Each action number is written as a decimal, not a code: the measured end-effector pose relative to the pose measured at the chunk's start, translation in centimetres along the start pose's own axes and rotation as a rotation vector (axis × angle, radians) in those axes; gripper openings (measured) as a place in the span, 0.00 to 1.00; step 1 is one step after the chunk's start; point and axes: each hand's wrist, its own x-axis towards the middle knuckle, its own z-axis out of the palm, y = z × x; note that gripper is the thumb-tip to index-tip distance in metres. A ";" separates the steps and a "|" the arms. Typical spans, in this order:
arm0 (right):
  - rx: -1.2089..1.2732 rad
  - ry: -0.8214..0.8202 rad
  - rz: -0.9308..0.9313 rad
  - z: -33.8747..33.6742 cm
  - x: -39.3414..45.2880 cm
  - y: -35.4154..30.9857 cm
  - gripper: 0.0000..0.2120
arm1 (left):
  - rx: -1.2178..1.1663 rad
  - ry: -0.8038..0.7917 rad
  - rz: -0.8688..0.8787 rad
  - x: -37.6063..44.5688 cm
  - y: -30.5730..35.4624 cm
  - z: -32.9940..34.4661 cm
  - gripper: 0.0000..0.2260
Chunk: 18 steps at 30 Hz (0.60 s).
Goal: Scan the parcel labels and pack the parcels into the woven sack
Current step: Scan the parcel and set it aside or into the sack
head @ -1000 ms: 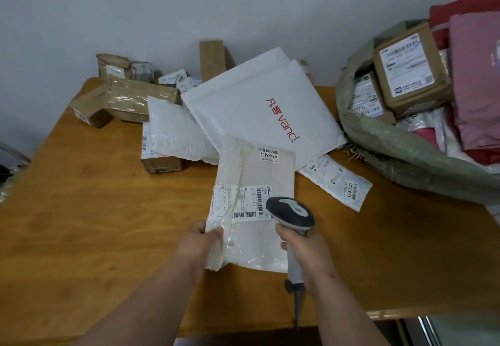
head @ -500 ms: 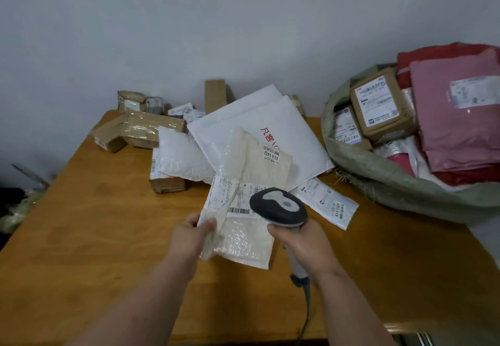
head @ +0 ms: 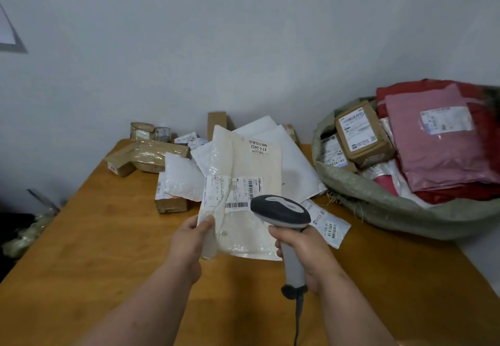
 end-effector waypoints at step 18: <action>-0.022 -0.049 -0.007 -2.3 -1.3 -1.1 0.20 | -0.022 0.033 0.020 -2.0 0.2 2.2 0.02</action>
